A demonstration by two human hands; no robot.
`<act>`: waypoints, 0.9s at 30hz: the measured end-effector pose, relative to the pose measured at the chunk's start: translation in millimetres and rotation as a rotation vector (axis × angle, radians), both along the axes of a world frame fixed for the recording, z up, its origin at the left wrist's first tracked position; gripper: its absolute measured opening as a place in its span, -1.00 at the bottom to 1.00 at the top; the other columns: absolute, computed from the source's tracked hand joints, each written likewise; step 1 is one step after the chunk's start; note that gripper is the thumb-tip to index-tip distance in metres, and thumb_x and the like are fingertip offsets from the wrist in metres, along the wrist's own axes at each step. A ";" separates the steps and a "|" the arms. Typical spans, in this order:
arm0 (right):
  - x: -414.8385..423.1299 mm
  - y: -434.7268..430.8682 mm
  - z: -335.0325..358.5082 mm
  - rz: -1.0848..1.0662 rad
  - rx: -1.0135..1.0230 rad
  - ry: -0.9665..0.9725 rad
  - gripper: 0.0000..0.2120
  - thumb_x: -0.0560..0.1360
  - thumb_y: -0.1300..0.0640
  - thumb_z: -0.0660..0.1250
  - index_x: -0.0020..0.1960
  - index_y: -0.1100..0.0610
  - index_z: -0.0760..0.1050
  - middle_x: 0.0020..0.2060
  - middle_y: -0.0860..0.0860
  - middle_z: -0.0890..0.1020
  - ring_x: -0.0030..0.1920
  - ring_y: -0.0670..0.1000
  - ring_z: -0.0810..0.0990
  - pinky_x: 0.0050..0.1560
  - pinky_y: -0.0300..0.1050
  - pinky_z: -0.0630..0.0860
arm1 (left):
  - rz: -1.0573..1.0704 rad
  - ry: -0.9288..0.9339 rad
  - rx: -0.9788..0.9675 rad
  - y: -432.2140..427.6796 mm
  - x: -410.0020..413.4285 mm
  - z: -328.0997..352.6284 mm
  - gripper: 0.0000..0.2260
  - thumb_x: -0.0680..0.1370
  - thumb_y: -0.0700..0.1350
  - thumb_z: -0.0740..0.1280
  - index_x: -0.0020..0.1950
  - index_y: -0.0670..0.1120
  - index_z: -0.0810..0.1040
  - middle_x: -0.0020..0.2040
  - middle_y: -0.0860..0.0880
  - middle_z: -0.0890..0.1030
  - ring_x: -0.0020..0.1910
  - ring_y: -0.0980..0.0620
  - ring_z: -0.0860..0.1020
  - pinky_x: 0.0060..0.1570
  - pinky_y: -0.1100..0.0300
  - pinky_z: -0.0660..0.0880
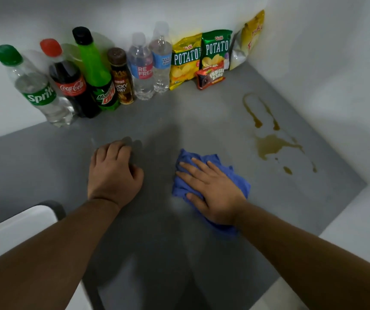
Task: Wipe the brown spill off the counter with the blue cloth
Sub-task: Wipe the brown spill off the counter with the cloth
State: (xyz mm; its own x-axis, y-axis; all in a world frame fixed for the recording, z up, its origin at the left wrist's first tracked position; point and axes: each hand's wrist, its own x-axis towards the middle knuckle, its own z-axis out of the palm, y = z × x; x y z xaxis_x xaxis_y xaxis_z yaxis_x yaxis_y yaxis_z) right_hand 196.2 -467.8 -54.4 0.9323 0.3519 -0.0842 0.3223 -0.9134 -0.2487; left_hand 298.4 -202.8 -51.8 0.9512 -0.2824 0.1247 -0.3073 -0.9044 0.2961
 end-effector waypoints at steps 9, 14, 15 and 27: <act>7.8 -13.5 2.6 -0.446 -0.004 -0.004 -0.47 0.71 -0.12 0.09 0.66 -0.09 0.15 0.66 -0.12 0.11 0.67 0.03 -0.04 0.61 0.21 -0.02 | -0.034 -0.002 0.019 -1.9 -0.7 1.3 -0.51 0.48 0.06 0.23 0.32 -0.17 0.53 0.38 -0.20 0.53 0.35 -0.32 0.44 0.34 -0.27 0.41; -57.5 7.3 -7.3 -0.322 -0.003 -0.010 -0.44 0.70 -0.18 0.01 0.66 -0.09 0.12 0.67 -0.11 0.08 0.68 0.02 -0.09 0.64 0.16 -0.08 | -0.102 -0.066 0.037 -6.4 -1.7 2.6 -0.54 0.47 0.02 0.20 0.26 -0.20 0.58 0.33 -0.22 0.57 0.26 -0.32 0.50 0.31 -0.24 0.43; -74.0 -4.4 -7.2 -0.239 0.007 0.008 -0.46 0.70 -0.17 0.03 0.66 -0.11 0.12 0.67 -0.13 0.09 0.67 0.00 -0.08 0.64 0.13 -0.10 | -0.116 -0.065 0.038 -6.4 -1.3 3.2 -0.53 0.47 0.03 0.20 0.26 -0.20 0.58 0.33 -0.22 0.57 0.26 -0.32 0.50 0.31 -0.24 0.43; -74.3 -42.2 -6.3 -0.789 -0.035 0.024 -0.42 0.70 -0.19 -0.07 0.68 -0.08 0.02 0.68 -0.08 0.01 0.67 0.05 -0.15 0.64 0.19 -0.09 | -0.529 -0.040 -0.106 -80.5 -42.3 14.8 -0.52 0.45 0.10 0.29 0.26 -0.15 0.58 0.35 -0.14 0.57 0.29 -0.23 0.51 0.34 -0.17 0.45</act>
State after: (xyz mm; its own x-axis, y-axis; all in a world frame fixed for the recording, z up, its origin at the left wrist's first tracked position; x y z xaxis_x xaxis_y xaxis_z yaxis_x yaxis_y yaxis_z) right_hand 121.9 -510.0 -60.7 0.9033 -0.4157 -0.1062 -0.4291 -0.8776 -0.2140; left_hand 256.1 -283.4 -37.0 0.6762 -0.7056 0.2119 -0.7258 -0.5886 0.3562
